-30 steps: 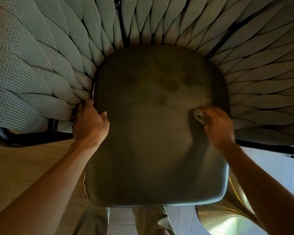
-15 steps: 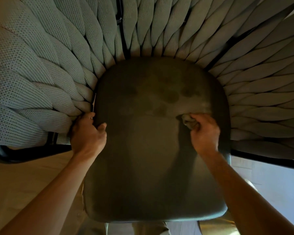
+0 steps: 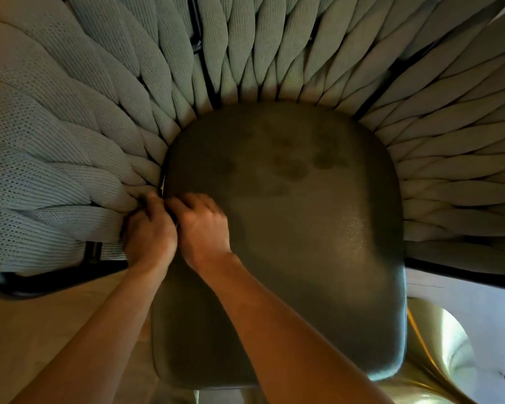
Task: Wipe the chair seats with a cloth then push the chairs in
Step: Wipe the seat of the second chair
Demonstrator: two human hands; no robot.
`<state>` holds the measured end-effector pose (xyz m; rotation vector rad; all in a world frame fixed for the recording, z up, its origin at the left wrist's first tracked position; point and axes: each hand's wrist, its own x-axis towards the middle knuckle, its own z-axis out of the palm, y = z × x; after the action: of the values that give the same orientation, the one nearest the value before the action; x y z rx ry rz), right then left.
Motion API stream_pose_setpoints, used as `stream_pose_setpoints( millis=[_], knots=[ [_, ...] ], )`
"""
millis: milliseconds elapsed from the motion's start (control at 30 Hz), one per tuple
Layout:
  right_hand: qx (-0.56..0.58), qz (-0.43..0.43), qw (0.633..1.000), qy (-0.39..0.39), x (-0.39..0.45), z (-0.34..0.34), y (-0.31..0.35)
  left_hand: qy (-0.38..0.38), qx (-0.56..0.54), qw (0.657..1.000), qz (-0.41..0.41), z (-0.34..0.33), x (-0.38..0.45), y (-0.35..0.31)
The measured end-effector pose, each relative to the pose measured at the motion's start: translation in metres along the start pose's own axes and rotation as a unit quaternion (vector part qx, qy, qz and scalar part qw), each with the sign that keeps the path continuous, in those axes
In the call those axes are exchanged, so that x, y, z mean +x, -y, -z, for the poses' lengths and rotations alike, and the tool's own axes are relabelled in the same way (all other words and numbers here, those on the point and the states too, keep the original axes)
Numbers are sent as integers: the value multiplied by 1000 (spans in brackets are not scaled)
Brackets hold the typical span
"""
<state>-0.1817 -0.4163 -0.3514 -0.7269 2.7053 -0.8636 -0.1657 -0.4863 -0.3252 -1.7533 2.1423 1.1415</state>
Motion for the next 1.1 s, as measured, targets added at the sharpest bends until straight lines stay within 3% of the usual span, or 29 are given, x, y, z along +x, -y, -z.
stream_pose_setpoints(
  millis=[267,433,667,833,1000,1100],
  knots=[
    [-69,21,997,-32,-16,47,-80,46,21,996,-71,-5,4,8],
    [-126,-40,989,-71,-41,104,-155,21,26,994,-104,-8,4,10],
    [-159,-167,971,-62,-72,169,-238,-24,70,987,-145,-13,7,18],
    [-156,-225,959,-73,-73,180,-254,-16,68,985,-159,-14,10,19],
    [-109,-287,938,-161,-68,161,-233,8,28,989,-145,-16,17,22],
    [-109,-248,947,-171,-56,140,-204,10,28,990,-138,-16,17,20]
  ],
)
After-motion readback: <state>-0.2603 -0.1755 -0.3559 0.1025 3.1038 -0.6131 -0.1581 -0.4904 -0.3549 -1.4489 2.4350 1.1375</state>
